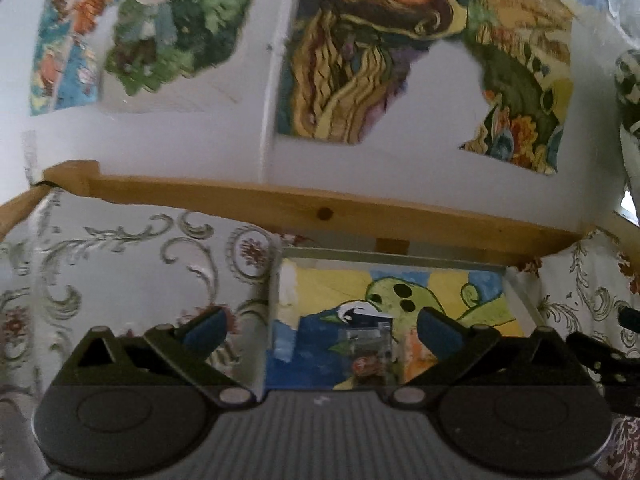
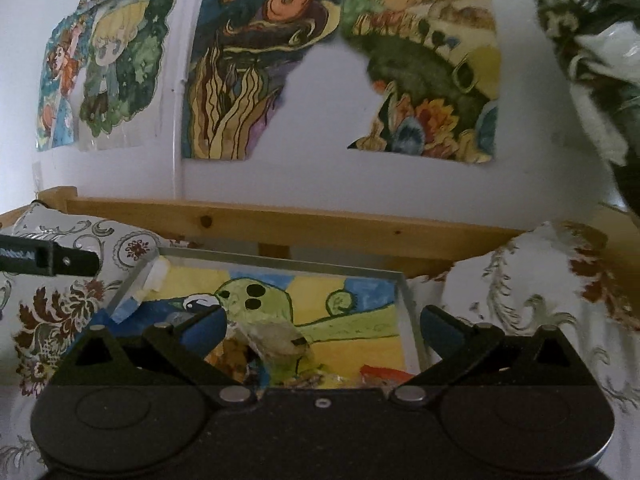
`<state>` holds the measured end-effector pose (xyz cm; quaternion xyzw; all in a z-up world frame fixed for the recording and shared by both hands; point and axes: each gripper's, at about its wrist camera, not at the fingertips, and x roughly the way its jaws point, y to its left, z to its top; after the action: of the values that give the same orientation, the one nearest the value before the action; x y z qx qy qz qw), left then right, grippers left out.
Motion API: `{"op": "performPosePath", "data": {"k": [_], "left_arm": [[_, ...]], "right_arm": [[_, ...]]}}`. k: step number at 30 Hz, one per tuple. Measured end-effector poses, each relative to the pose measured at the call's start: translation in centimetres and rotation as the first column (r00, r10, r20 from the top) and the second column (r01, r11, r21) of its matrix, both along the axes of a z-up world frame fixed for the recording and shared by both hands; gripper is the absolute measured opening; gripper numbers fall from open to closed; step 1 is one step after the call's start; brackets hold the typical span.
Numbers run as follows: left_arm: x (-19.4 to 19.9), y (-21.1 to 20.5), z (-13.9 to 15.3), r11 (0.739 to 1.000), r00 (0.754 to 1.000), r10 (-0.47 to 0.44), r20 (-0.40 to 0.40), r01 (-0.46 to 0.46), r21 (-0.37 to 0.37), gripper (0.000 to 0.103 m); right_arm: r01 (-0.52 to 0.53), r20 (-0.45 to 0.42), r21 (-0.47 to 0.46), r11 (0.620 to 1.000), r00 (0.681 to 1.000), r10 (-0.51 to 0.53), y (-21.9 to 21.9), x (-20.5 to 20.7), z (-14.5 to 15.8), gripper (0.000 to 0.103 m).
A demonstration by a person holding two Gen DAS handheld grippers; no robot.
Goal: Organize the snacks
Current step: 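Withdraw both tools from the tray back over the sausages and gold packet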
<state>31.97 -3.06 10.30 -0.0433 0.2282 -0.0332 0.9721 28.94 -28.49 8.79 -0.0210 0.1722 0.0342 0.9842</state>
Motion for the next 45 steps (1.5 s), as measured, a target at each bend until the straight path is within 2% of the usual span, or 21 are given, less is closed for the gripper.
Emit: {"op": "performPosePath", "data": {"k": [7,14,19,24,30,37,45], "left_arm": [[-4.8,0.9,0.0,0.999,0.996,0.042,0.074,-0.044,0.032,0.103],[-9.7,0.7,-1.0,0.996,0.996,0.040,0.085,-0.047,0.078,0.103],[-13.1,1.0,-1.8,0.994,0.995,0.041,0.086,-0.049,0.097,0.103],[-16.2,2.1,-2.4,0.995,0.996,0.064,0.069,-0.069,0.076,0.103],[-19.4,3.4,-3.9,0.993,0.996,0.082,0.039,-0.085,0.080,0.103],[-21.8,4.9,-6.7,0.993,0.993,0.109,-0.042,-0.107,0.052,0.103],[-22.6,5.2,-9.1,0.991,0.986,0.103,-0.133,-0.089,0.102,0.103]], "right_arm": [[-0.005,0.025,-0.019,1.000,1.000,0.006,0.3,-4.7,0.9,0.102],[-0.009,0.061,-0.012,1.000,0.998,0.010,1.1,-9.4,1.7,0.102],[-0.048,0.095,-0.032,0.998,0.994,0.051,2.4,-13.1,1.8,0.102],[-0.066,0.105,-0.040,0.997,0.992,0.070,3.6,-16.1,1.1,0.102],[-0.072,0.071,-0.029,0.997,0.995,0.074,4.8,-19.4,-0.8,0.102],[-0.074,-0.018,-0.005,0.997,0.997,0.074,5.7,-22.3,-3.8,0.102],[-0.062,-0.133,0.002,0.998,0.989,0.062,6.9,-23.9,-6.8,0.102]]}}
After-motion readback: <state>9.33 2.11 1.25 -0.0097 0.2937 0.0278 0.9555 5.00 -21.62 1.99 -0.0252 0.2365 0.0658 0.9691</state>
